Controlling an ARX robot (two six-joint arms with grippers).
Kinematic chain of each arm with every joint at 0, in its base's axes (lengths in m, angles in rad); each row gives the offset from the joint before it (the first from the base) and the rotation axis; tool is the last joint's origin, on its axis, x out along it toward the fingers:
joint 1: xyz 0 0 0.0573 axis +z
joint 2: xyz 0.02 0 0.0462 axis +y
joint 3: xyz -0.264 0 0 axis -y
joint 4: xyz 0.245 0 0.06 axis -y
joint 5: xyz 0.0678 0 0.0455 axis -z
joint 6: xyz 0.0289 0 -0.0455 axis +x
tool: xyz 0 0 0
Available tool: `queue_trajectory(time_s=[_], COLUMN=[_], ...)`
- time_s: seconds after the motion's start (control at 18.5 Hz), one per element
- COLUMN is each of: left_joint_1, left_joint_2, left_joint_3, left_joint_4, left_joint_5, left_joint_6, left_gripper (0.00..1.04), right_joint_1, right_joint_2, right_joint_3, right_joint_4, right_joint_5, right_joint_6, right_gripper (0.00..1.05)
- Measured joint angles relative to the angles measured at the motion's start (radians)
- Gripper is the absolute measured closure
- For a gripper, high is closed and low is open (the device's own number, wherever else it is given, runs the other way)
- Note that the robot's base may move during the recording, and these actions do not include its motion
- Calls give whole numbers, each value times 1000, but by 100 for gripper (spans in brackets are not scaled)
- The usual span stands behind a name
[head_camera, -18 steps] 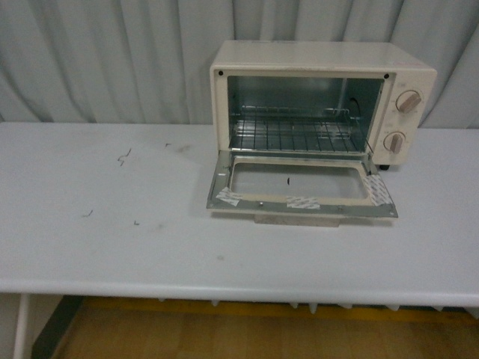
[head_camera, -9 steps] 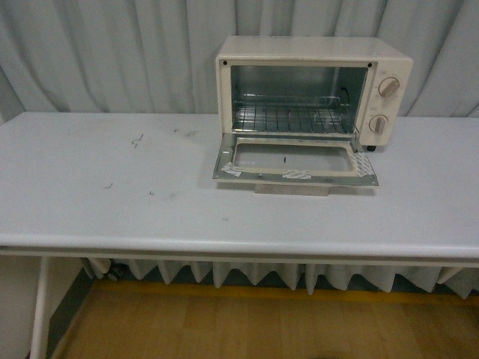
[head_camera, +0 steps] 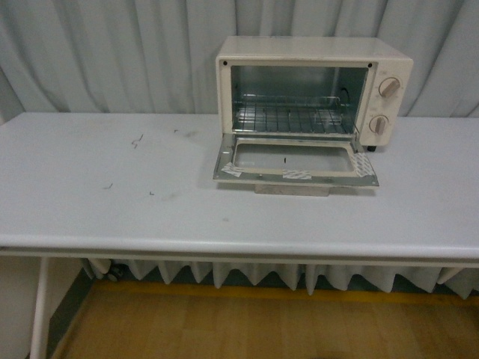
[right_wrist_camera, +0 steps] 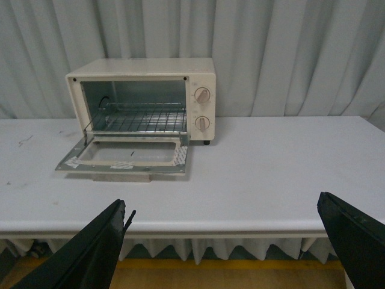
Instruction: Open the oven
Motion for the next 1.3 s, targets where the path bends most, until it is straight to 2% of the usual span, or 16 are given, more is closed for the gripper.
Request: queue_trajectory(time_s=[1.3], left_joint_1=[0], left_joint_2=[0], left_joint_3=[0], left_joint_4=[0], left_joint_5=[0], left_joint_6=[0], left_gripper=[7], right_joint_1=[0], right_joint_2=[0], right_joint_3=[0], right_joint_4=[-1], right_joint_5=[-1], right_joint_6=[0], right_gripper=[6])
